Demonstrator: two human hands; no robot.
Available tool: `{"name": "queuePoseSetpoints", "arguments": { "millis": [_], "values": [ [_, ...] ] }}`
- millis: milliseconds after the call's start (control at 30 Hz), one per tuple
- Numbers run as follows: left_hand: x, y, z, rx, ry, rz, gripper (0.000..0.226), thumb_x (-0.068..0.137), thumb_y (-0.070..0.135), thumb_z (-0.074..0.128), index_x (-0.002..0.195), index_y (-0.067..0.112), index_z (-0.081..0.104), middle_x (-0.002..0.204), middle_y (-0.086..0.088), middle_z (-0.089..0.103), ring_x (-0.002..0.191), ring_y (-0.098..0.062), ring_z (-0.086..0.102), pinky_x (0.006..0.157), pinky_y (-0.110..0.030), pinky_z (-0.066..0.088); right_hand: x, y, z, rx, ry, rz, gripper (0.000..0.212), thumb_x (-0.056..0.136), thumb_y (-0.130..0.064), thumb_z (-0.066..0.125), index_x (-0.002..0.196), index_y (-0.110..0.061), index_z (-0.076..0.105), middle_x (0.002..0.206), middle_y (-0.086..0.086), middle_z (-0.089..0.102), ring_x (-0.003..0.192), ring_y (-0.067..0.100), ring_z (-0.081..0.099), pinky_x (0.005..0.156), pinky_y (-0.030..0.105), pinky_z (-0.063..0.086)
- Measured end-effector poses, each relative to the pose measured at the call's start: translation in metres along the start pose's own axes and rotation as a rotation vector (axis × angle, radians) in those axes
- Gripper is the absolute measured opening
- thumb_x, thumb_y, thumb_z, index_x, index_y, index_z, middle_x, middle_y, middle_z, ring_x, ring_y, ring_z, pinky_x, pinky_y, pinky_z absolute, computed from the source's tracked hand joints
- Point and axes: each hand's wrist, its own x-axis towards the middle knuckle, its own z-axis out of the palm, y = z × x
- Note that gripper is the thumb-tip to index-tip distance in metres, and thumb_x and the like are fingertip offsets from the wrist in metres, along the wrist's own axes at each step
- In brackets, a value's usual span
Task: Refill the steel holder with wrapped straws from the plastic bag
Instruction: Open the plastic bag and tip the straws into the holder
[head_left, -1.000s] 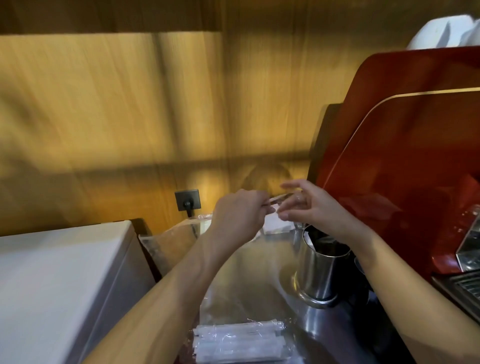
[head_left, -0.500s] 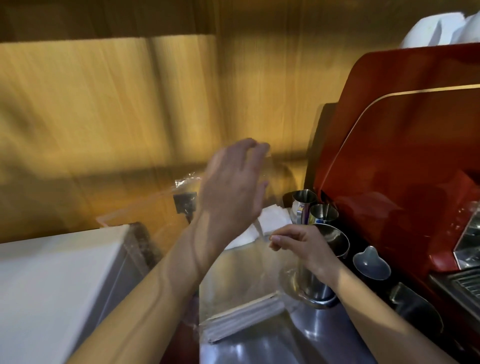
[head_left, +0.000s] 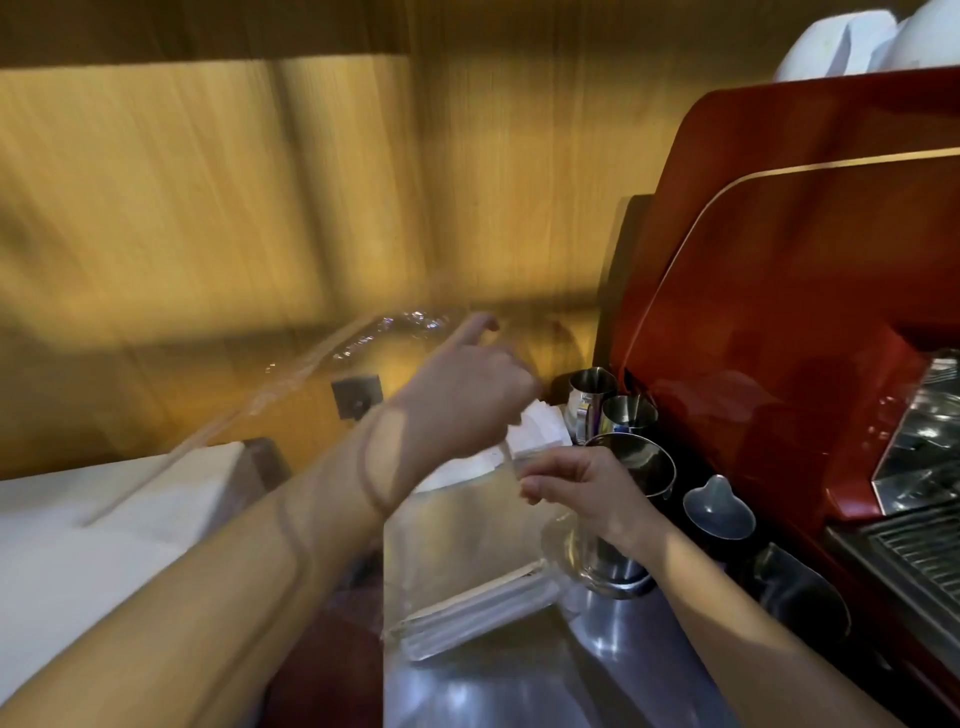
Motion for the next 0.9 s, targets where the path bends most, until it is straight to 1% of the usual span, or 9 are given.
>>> {"name": "queuePoseSetpoints", "arguments": {
  "millis": [67,133,267,400,533,633,700,833,900],
  "values": [
    [0.000,-0.016,-0.010,-0.052,0.041,-0.052,0.010,0.084,0.019,0.052,0.080,0.020,0.061,0.085,0.001,0.068,0.091,-0.020,0.060,0.101,-0.037,0.012,-0.004,0.003,-0.004,-0.035,-0.044,0.019,0.011,0.079,0.007,0.062,0.087,0.013,0.064,0.069,0.010,0.061,0.066,0.013,0.059,0.069,0.020,0.049],
    [-0.003,-0.034,-0.019,-0.117,0.029,-0.105,0.012,0.082,0.016,0.055,0.071,0.019,0.057,0.079,0.001,0.069,0.084,-0.020,0.061,0.099,-0.035,0.013,-0.008,0.003,-0.008,-0.053,-0.064,0.034,0.009,0.081,0.006,0.060,0.088,0.009,0.064,0.070,0.006,0.062,0.065,0.004,0.060,0.067,0.013,0.049],
    [-0.009,-0.062,-0.028,-0.140,0.034,-0.180,0.018,0.078,0.007,0.061,0.067,0.021,0.056,0.067,0.011,0.063,0.073,-0.014,0.060,0.095,-0.031,0.015,-0.011,0.006,-0.016,-0.158,-0.051,0.073,0.012,0.082,-0.005,0.064,0.085,-0.016,0.067,0.079,-0.003,0.067,0.075,0.006,0.063,0.071,0.017,0.050],
    [-0.018,-0.081,-0.030,-0.179,0.116,-0.248,0.018,0.079,0.005,0.061,0.069,0.020,0.062,0.054,0.022,0.047,0.067,-0.015,0.057,0.089,-0.028,0.019,-0.013,0.010,-0.021,-0.231,0.023,0.089,0.009,0.081,-0.002,0.064,0.085,-0.009,0.067,0.078,0.000,0.065,0.074,0.006,0.060,0.070,0.014,0.046],
    [-0.027,-0.087,-0.028,-0.230,0.126,-0.297,0.008,0.084,0.015,0.064,0.076,0.017,0.066,0.065,0.012,0.061,0.078,-0.022,0.058,0.091,-0.033,0.025,-0.017,0.014,-0.021,-0.099,0.160,0.141,0.022,0.085,0.005,0.055,0.082,-0.015,0.065,0.081,0.005,0.068,0.077,0.012,0.065,0.073,0.021,0.051],
    [-0.032,-0.089,-0.025,-0.306,0.098,-0.323,0.010,0.085,0.022,0.062,0.078,0.016,0.066,0.075,0.001,0.070,0.080,-0.024,0.060,0.092,-0.036,0.030,-0.019,0.017,-0.025,-0.065,0.244,0.116,0.022,0.086,0.000,0.056,0.082,-0.019,0.067,0.074,-0.001,0.070,0.067,0.002,0.065,0.061,0.012,0.049],
    [-0.038,-0.093,-0.020,-0.365,0.085,-0.333,0.010,0.085,0.021,0.063,0.078,0.014,0.067,0.073,0.003,0.069,0.080,-0.023,0.063,0.088,-0.033,0.035,-0.020,0.018,-0.029,-0.030,0.316,0.090,0.019,0.085,0.000,0.058,0.081,-0.016,0.069,0.065,-0.006,0.071,0.062,0.001,0.065,0.055,0.010,0.046],
    [-0.050,-0.094,0.000,-0.417,0.020,-0.366,0.008,0.084,0.014,0.065,0.076,0.014,0.066,0.059,0.022,0.054,0.063,-0.006,0.055,0.074,-0.026,0.030,-0.023,0.010,-0.040,0.004,0.408,-0.003,0.028,0.083,-0.003,0.061,0.069,-0.025,0.070,0.062,-0.007,0.072,0.059,0.005,0.064,0.057,0.012,0.048],
    [-0.057,-0.092,0.013,-0.448,-0.001,-0.380,0.010,0.082,0.012,0.067,0.073,0.016,0.064,0.055,0.024,0.049,0.058,0.003,0.048,0.060,-0.024,0.032,-0.024,0.004,-0.045,-0.017,0.388,-0.053,0.029,0.084,-0.003,0.060,0.068,-0.025,0.070,0.063,-0.008,0.072,0.060,0.003,0.063,0.059,0.010,0.047]
  ]
}}
